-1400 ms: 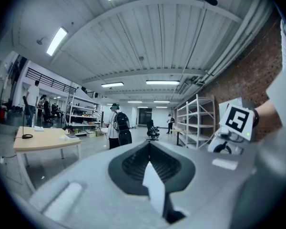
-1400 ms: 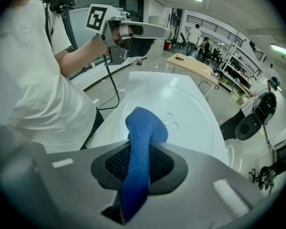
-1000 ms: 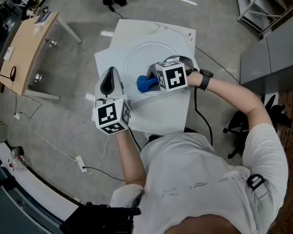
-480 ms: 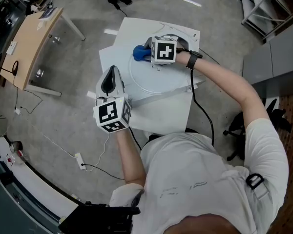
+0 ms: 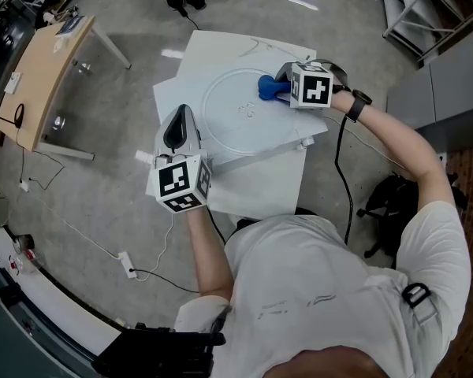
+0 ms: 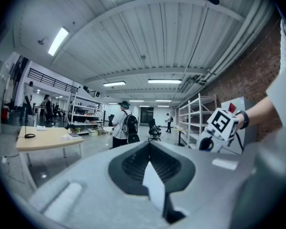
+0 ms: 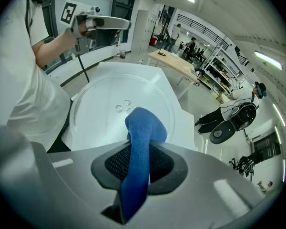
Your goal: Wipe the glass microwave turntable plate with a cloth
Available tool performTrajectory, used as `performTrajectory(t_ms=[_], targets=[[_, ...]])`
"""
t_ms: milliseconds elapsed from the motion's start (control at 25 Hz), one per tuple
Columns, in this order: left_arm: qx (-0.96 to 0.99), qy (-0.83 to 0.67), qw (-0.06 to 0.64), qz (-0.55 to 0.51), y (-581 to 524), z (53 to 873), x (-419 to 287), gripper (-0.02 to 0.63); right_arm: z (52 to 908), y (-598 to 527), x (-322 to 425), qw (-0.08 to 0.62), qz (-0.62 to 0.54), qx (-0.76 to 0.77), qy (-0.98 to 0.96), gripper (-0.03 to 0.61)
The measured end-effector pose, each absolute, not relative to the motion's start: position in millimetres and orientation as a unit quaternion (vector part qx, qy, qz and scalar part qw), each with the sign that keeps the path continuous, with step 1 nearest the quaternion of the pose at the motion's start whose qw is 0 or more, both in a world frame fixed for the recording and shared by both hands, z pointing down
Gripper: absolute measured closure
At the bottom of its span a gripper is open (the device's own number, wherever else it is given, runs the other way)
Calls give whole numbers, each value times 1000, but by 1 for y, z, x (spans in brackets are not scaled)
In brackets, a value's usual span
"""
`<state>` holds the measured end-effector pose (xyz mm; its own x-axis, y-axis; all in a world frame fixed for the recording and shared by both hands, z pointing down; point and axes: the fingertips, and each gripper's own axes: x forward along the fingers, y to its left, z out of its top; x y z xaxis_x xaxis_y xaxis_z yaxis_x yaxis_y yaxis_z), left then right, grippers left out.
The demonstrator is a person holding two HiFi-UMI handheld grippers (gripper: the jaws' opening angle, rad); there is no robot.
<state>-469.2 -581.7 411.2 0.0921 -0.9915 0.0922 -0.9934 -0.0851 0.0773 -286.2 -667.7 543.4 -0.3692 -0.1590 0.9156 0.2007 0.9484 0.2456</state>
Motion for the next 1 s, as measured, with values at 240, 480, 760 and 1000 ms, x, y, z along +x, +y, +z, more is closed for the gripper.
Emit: performTrajectory(t_ms=[240, 480, 760, 1000], targets=[[746, -663, 61, 13, -585, 413, -455, 612, 542, -609, -272, 558, -152, -69, -813, 506], [742, -667, 62, 17, -584, 412, -460, 612, 538, -563, -295, 541, -174, -122, -814, 506], [735, -675, 63, 17, -580, 413, -468, 612, 536, -536, -353, 503, -199, -165, -825, 506], [724, -687, 62, 13, -572, 411, -481, 612, 531, -556, -395, 475, -197, -145, -845, 506]])
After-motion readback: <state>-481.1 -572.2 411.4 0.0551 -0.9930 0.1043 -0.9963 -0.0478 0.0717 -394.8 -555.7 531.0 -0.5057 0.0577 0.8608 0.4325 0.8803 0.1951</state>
